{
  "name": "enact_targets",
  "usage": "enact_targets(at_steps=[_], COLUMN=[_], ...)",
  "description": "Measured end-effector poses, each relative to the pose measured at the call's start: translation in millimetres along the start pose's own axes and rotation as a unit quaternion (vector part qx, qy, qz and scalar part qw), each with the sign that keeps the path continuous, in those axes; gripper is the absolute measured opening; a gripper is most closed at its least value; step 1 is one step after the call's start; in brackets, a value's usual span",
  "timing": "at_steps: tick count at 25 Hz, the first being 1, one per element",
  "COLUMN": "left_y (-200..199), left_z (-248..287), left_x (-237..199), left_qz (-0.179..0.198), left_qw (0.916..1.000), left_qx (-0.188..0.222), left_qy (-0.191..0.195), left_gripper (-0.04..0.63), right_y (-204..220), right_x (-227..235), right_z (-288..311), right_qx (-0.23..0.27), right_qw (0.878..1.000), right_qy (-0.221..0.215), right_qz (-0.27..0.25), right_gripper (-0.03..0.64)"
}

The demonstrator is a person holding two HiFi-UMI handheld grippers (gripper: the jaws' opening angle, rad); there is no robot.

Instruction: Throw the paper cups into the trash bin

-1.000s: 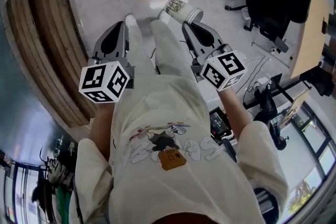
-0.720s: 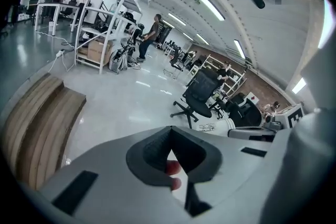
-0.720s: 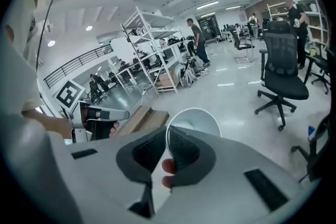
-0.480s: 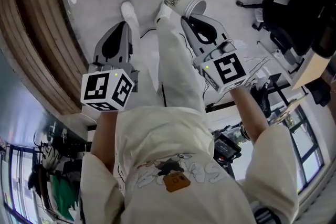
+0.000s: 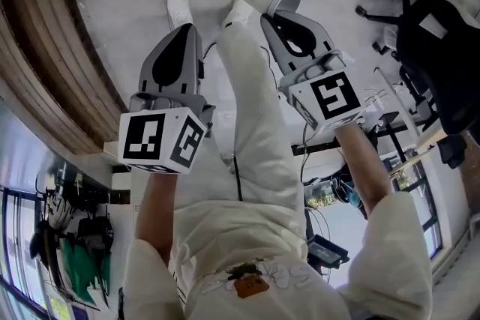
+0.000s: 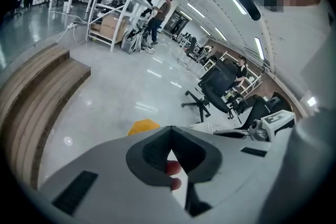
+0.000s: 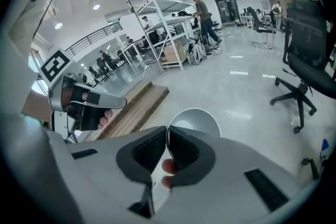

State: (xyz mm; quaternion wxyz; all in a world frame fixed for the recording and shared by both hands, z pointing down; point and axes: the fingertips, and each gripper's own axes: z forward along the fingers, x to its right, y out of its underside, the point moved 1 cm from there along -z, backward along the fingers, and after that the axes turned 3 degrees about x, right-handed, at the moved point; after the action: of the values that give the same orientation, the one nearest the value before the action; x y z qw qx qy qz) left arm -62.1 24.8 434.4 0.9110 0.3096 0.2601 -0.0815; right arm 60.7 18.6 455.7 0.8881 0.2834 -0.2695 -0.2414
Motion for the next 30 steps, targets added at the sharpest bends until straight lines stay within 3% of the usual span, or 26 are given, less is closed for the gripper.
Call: enact_targets(at_steps=[7,15,30], left_y=[36.7,97.3,153.3], left_z=[62.6,143.9,267.7], left_x=[-42.2,-88.2,-141.4], left_qz=[0.015,0.025,0.073], left_qw=[0.9998,0.9981,0.9897], left_qx=[-0.008,-0.051,-0.120], left_qy=[-0.013,-0.023,-0.023], left_gripper=[0.003,0.002,0.003], right_y=[40.2,88.1,154.0], right_x=[32.0,69.8,121.6], right_z=[66.0,120.1,206.8], right_qx=[-0.004,-0.027,-0.060], right_qw=[1.000,1.000,0.998], right_qy=[0.009,0.002,0.011], right_qz=[0.013,-0.009,0.003], right_gripper=[0.026,0.026,0.026])
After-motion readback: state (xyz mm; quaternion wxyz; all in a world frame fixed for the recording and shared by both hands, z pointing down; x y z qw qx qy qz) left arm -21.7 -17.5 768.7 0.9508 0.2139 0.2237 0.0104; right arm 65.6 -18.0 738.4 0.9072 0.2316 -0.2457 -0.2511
